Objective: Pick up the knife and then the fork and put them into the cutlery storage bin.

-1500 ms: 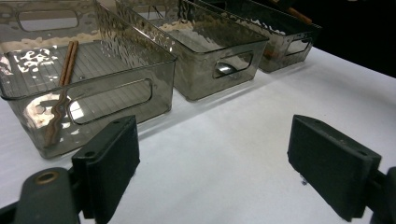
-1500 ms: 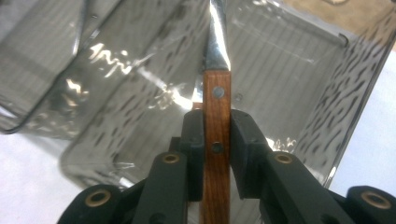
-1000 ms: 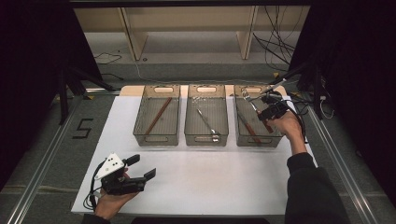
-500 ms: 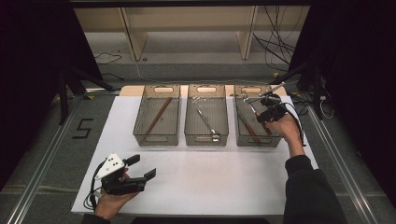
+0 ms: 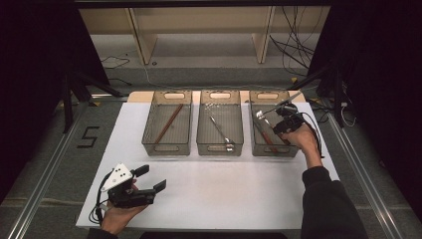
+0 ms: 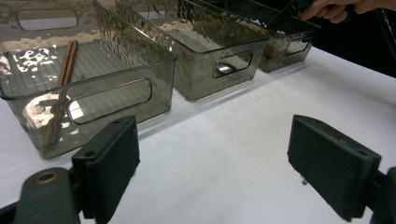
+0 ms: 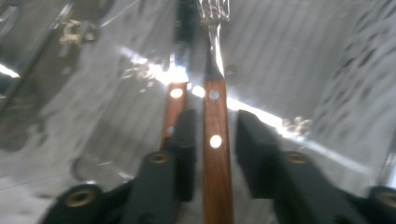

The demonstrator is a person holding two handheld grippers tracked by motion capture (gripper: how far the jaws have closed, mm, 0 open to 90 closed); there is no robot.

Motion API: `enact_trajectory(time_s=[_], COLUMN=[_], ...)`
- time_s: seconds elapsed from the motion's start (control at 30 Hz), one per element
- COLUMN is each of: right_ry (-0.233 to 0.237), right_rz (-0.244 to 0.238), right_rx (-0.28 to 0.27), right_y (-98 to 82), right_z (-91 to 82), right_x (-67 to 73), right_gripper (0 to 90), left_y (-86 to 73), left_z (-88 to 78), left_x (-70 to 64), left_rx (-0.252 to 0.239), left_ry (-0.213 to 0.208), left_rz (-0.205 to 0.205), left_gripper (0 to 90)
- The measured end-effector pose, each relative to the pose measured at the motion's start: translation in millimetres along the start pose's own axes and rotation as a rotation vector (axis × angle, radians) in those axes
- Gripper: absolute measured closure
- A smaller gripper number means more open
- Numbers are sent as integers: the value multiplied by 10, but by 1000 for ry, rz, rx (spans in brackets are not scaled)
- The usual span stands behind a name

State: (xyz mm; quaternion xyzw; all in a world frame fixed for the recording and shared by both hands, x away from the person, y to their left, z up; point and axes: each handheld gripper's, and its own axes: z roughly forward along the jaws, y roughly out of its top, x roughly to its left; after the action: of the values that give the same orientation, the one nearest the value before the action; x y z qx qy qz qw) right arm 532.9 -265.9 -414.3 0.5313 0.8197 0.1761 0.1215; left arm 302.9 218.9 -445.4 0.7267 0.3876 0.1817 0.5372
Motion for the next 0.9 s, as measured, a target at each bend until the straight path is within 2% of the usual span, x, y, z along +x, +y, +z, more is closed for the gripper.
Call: enact_trajectory(time_s=[0.07,0.33,0.67,0.9], right_ry=[18,42,129,185], right_rz=[-9,-28,-51,-64], right_rx=[2,-65,-232,-378], right_y=[-1,-23,-183,-401], right_z=[-8,-145,-370,-541], right_x=[3,63,280,503], right_gripper=[650,542,396,322], left_y=[0,0,-1,-3], left_z=[1,-1,2,1], left_x=[0,0,-4,-6], left_rx=[0,0,1,0], left_ry=[1,1,2,3], left_rz=[0,0,-1,1], left_gripper=[164,163,163,163])
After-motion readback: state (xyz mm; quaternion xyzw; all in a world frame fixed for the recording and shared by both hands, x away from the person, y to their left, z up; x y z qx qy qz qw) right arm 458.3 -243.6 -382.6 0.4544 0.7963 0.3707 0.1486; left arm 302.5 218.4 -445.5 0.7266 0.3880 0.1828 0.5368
